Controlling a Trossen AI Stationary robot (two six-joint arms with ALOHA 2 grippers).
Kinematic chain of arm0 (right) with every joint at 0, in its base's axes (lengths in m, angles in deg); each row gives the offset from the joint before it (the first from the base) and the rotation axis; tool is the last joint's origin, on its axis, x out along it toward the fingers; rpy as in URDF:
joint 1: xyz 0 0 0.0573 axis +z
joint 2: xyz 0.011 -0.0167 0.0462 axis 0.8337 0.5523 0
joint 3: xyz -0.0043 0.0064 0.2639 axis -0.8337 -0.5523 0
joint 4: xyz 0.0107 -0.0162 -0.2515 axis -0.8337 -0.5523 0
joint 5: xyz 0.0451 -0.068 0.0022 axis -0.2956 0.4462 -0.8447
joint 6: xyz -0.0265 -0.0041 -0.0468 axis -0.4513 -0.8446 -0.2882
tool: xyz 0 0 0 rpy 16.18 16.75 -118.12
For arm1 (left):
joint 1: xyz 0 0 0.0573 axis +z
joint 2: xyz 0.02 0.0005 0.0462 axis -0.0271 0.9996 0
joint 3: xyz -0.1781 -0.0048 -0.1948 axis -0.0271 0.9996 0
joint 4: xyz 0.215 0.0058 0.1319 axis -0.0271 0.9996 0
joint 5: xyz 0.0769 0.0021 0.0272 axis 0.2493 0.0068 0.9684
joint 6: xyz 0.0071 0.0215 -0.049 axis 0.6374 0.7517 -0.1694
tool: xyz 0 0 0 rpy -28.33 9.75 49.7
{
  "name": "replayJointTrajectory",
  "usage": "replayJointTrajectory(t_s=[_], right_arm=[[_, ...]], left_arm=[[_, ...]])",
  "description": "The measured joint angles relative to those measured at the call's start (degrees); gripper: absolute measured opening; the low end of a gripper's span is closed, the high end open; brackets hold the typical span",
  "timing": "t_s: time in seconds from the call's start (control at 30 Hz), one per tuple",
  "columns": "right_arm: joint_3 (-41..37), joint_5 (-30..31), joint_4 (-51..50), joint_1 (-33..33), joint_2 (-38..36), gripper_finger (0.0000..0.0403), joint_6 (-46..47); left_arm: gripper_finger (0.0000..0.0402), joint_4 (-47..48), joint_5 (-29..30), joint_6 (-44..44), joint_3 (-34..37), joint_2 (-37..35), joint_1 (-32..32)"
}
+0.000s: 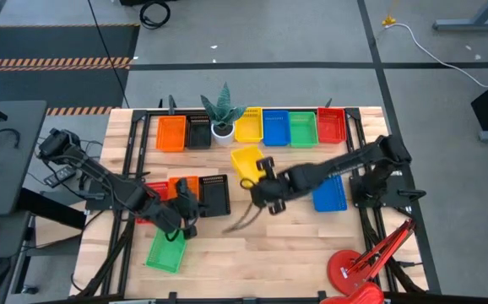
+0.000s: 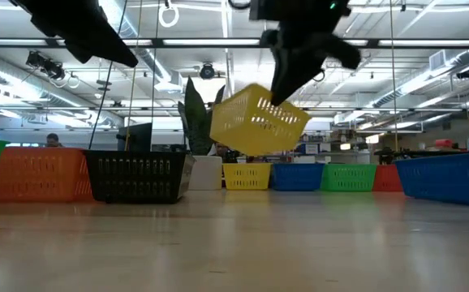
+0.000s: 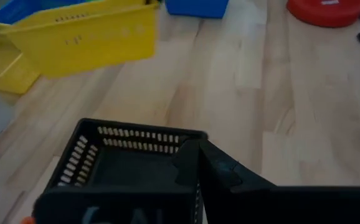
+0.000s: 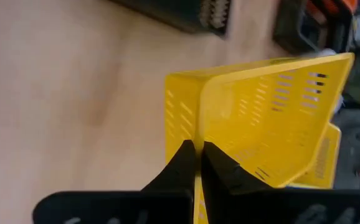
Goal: Stack baskets by color
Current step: Stack the bottom yellow bin on the top yellow bin
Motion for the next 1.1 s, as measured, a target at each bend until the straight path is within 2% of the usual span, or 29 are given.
replayJointTrajectory(t_s=[0.2,0.43,0.77,0.9,1.1], right_arm=[[0.0,0.2,2.1,-8.4,0.0,0.0010,-3.8],[0.0,0.1,1.9,-16.8,0.0,0.0010,-2.0],[0.0,0.5,9.5,-24.5,0.0,0.0010,-7.4],[0.0,-4.8,12.3,-27.2,0.1,0.0010,-7.5],[0.0,-6.4,16.9,-28.2,0.1,0.0010,-9.5]], left_arm=[[0.0010,1.3,3.0,-0.2,0.0,0.0,-1.3],[0.0017,1.2,3.3,-0.2,0.0,0.0,-1.4],[0.0009,1.2,3.9,-0.4,0.0,0.0,-1.4],[0.0012,1.2,3.9,-1.1,0.0,0.0,-1.4],[0.0018,1.2,3.9,-1.3,0.0,0.0,-1.4]])
